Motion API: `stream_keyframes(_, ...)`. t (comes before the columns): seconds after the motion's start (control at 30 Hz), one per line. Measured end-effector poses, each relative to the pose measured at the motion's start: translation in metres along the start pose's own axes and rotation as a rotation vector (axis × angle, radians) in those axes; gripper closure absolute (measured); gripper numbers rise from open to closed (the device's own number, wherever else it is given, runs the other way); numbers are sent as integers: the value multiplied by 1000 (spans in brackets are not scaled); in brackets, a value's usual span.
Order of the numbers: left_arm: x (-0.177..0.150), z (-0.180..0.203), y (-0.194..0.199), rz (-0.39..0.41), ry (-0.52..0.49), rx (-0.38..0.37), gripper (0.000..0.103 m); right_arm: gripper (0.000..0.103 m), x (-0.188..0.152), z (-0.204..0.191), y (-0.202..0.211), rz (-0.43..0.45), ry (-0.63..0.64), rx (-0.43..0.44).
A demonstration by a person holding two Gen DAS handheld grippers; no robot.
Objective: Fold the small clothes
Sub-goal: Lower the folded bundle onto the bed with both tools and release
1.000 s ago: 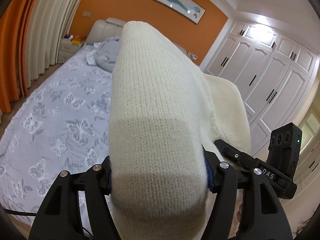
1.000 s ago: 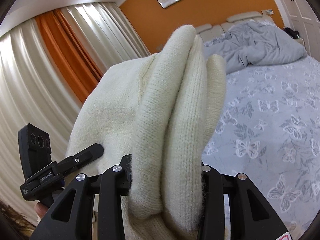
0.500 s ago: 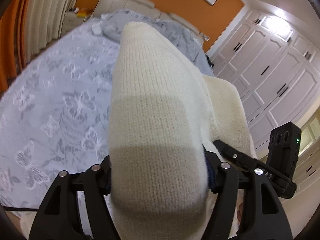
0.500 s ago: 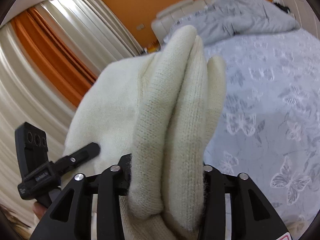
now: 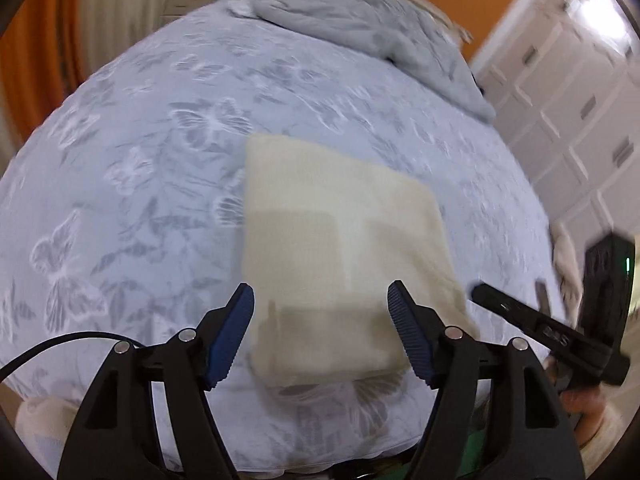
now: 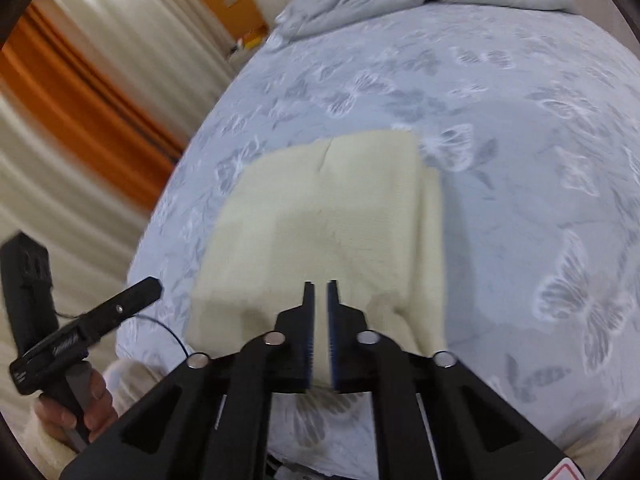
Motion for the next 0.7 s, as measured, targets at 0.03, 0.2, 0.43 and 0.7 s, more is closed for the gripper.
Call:
stream_keyframes(0.03,-2,4,-11,-22,-23,26,36,100,-3,2,-15,-39,12,-56)
stream_keyframes(0.2,-26,-9,-65,-128,-39,143,31,103,-18,22,-47,-125,-33,-114)
stream_keyframes(0.43,-22,6,-30,-74,-55,170,33,102,-18,1,9,2,4,-193)
stream_keyframes(0.7,-18,2,-34,-86,-60,204,33,46,7,40,-23,-39,-134,-207)
Point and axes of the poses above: each gripper's, at about its wrist camera, not at the fingertips, and y roughly against the way its jaws point, z to its right, x to its top, the point moved 1 cm from there along -y, roughly the way its jaws point, and after that the axes turned 1 degree about -x, right-handed, at the moved point
